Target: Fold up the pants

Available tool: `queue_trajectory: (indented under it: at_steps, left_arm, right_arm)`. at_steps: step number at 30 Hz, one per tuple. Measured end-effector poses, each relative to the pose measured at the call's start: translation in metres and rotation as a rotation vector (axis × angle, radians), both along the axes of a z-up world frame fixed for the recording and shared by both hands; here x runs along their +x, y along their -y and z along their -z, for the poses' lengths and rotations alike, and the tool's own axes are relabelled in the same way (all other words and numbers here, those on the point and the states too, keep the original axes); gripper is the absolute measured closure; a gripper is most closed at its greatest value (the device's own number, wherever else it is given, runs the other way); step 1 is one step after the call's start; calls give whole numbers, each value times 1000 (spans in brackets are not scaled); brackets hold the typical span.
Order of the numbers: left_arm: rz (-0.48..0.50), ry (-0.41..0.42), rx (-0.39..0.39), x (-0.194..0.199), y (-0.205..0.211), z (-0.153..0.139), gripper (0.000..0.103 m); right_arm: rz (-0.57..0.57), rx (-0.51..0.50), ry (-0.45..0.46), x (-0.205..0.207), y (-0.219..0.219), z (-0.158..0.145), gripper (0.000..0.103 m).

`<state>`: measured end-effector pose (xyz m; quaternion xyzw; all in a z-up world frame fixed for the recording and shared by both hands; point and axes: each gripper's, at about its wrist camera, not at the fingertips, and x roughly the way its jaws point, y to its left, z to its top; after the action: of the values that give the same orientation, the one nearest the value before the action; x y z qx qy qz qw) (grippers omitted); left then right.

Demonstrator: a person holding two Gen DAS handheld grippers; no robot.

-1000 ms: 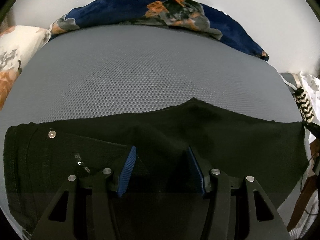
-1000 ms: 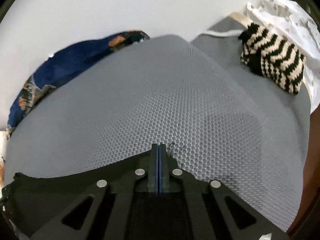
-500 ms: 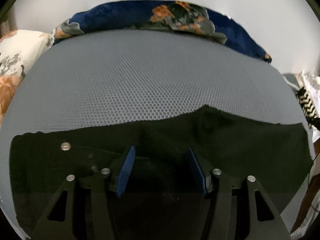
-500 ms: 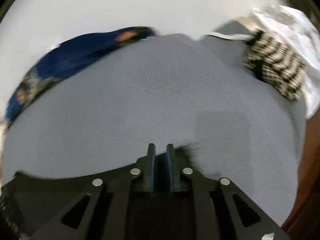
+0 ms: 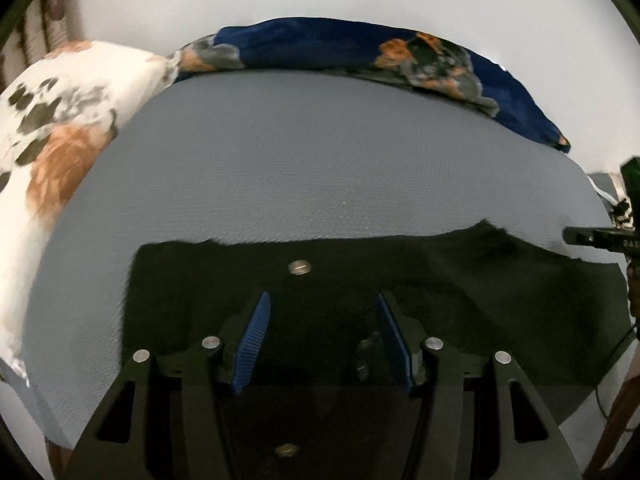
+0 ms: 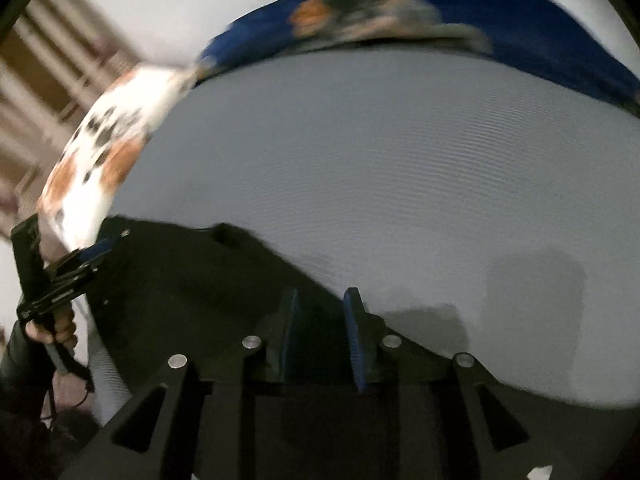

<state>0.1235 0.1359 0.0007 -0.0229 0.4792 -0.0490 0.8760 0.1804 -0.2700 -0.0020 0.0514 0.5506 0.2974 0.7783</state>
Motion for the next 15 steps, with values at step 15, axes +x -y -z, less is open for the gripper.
queue_trajectory:
  at_steps: [15]
  left_arm:
    - [48,-2,-67,-10,-23,15,47]
  right_arm:
    - [-273,20,-28,29,-121,10,91]
